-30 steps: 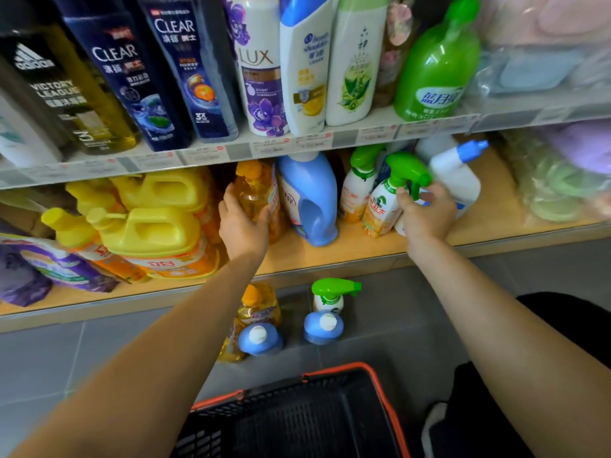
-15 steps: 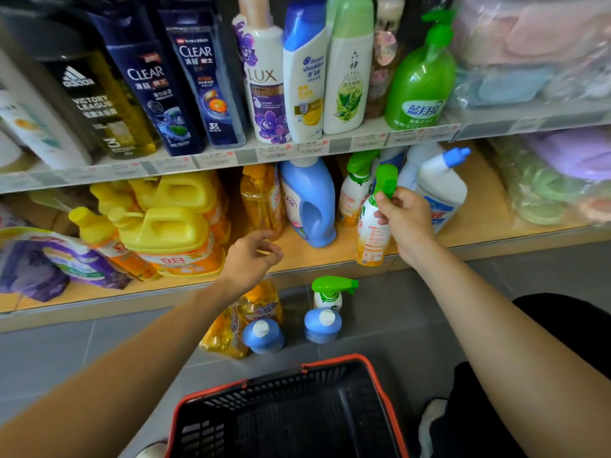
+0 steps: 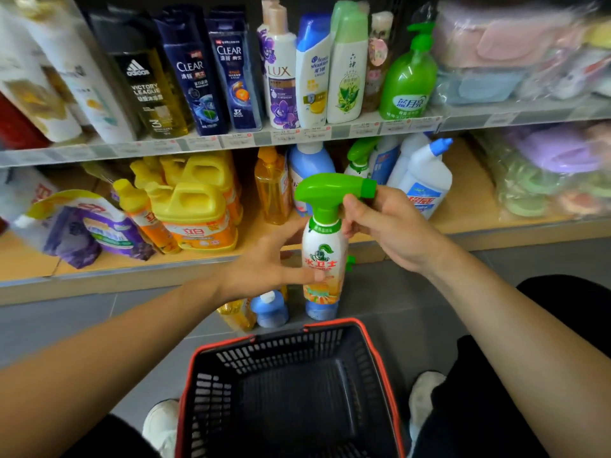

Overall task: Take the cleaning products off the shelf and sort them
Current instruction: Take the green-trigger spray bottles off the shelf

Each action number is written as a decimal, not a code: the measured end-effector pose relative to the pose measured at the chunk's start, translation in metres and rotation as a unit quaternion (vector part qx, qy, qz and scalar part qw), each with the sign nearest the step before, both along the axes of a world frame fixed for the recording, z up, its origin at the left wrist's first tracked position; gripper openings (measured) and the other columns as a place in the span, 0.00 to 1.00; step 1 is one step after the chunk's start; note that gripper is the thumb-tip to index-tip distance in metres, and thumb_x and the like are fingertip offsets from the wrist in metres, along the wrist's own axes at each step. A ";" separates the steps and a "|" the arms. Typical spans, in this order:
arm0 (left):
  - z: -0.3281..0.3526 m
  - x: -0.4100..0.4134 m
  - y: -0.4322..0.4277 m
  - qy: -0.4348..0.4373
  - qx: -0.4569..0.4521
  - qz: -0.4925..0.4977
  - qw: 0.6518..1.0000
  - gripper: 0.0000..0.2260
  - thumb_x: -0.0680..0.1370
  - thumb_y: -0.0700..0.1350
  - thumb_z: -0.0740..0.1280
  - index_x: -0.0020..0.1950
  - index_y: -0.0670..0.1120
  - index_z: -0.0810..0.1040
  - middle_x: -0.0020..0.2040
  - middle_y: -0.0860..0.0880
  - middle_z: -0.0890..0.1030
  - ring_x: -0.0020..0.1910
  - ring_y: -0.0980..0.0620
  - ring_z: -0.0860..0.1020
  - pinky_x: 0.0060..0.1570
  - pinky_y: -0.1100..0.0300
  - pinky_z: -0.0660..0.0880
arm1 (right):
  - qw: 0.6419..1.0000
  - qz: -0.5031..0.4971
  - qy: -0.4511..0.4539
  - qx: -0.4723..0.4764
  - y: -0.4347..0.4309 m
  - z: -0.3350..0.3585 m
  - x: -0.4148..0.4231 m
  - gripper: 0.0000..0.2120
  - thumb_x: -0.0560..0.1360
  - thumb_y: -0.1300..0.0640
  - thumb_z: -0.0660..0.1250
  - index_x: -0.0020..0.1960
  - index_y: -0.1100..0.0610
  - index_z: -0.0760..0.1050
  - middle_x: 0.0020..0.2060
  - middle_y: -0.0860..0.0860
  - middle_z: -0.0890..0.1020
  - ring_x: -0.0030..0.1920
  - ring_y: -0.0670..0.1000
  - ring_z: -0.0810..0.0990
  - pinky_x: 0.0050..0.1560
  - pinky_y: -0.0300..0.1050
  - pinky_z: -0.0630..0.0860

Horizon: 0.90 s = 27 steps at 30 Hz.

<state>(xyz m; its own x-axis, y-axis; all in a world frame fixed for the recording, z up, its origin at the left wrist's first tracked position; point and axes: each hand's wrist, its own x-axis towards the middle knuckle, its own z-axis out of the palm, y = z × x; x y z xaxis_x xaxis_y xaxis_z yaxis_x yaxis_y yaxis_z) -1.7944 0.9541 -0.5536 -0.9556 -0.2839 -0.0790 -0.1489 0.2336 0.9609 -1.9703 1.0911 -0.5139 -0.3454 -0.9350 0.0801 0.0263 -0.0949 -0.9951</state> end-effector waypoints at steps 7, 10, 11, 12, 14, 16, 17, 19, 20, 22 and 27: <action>0.006 0.024 0.028 0.053 0.085 0.124 0.987 0.26 0.68 0.40 0.78 0.65 0.43 0.75 0.58 0.42 0.83 0.54 0.50 0.83 0.52 0.56 0.81 | 0.982 -0.032 -0.184 -0.040 0.010 -0.003 0.022 0.07 0.77 0.55 0.68 0.45 0.59 0.76 0.34 0.50 0.79 0.36 0.48 0.78 0.41 0.43 0.76; -0.001 0.032 0.036 0.066 0.133 0.177 0.973 0.25 0.67 0.43 0.77 0.63 0.43 0.76 0.57 0.44 0.84 0.54 0.47 0.83 0.52 0.50 0.82 | 0.985 -0.069 -0.155 0.013 0.014 -0.022 0.034 0.18 0.70 0.54 0.72 0.58 0.56 0.77 0.47 0.53 0.82 0.47 0.51 0.82 0.48 0.46 0.80; -0.003 0.033 0.038 0.069 0.153 0.195 0.967 0.25 0.67 0.45 0.77 0.62 0.43 0.76 0.57 0.45 0.84 0.54 0.46 0.84 0.52 0.48 0.82 | 0.989 -0.056 -0.126 0.045 0.017 -0.031 0.038 0.22 0.69 0.53 0.74 0.61 0.55 0.76 0.51 0.53 0.82 0.52 0.52 0.82 0.51 0.48 0.80; -0.004 0.034 0.039 0.072 0.176 0.209 0.959 0.25 0.67 0.46 0.77 0.62 0.42 0.76 0.57 0.45 0.84 0.54 0.46 0.83 0.51 0.48 0.82 | 0.991 -0.032 -0.102 0.074 0.021 -0.038 0.042 0.25 0.68 0.53 0.75 0.63 0.55 0.76 0.55 0.54 0.82 0.55 0.53 0.82 0.55 0.49 0.80; -0.003 0.036 0.039 0.080 0.220 0.224 0.946 0.24 0.69 0.46 0.77 0.62 0.41 0.76 0.57 0.44 0.84 0.53 0.45 0.84 0.48 0.50 0.82 | 0.991 0.021 -0.066 0.111 0.025 -0.052 0.050 0.29 0.66 0.54 0.77 0.66 0.57 0.75 0.59 0.56 0.83 0.60 0.54 0.82 0.60 0.51 0.79; -0.002 0.038 0.038 0.079 0.246 0.234 0.937 0.26 0.70 0.47 0.78 0.63 0.40 0.76 0.58 0.42 0.84 0.54 0.44 0.84 0.50 0.48 0.82 | 0.988 0.051 -0.063 0.129 0.026 -0.058 0.057 0.28 0.67 0.56 0.80 0.65 0.57 0.76 0.58 0.56 0.84 0.59 0.54 0.83 0.59 0.50 0.80; -0.001 0.038 0.039 0.076 0.250 0.239 0.935 0.27 0.70 0.48 0.77 0.65 0.39 0.75 0.59 0.41 0.84 0.55 0.43 0.84 0.52 0.47 0.82 | 0.987 0.057 -0.073 0.133 0.026 -0.059 0.059 0.27 0.68 0.56 0.80 0.64 0.56 0.77 0.57 0.55 0.85 0.58 0.54 0.84 0.57 0.49 0.81; 0.001 0.037 0.040 0.082 0.239 0.246 0.936 0.25 0.71 0.47 0.74 0.66 0.39 0.76 0.59 0.40 0.84 0.55 0.44 0.84 0.52 0.49 0.81 | 0.986 0.047 -0.089 0.131 0.025 -0.060 0.061 0.26 0.68 0.55 0.80 0.63 0.54 0.78 0.55 0.55 0.86 0.58 0.55 0.84 0.55 0.48 0.81; 0.004 0.036 0.040 0.093 0.226 0.251 0.937 0.23 0.72 0.47 0.72 0.65 0.40 0.77 0.58 0.42 0.85 0.54 0.45 0.84 0.52 0.51 0.81 | 0.987 0.039 -0.091 0.127 0.025 -0.061 0.062 0.26 0.67 0.54 0.81 0.62 0.54 0.79 0.55 0.54 0.86 0.57 0.55 0.84 0.55 0.47 0.81; 0.012 0.035 0.032 0.121 0.209 0.272 0.932 0.18 0.74 0.48 0.70 0.62 0.45 0.79 0.56 0.48 0.86 0.53 0.51 0.84 0.50 0.58 0.80 | 0.989 0.030 -0.086 0.119 0.026 -0.062 0.063 0.26 0.66 0.54 0.82 0.61 0.52 0.79 0.54 0.53 0.86 0.56 0.53 0.85 0.53 0.44 0.81; 0.028 0.037 0.004 0.138 0.236 0.230 0.934 0.13 0.80 0.51 0.63 0.57 0.44 0.79 0.49 0.52 0.85 0.47 0.57 0.82 0.49 0.60 0.77 | 0.979 0.077 -0.146 0.121 0.027 -0.063 0.067 0.25 0.70 0.60 0.76 0.66 0.57 0.76 0.60 0.57 0.83 0.61 0.56 0.82 0.59 0.50 0.78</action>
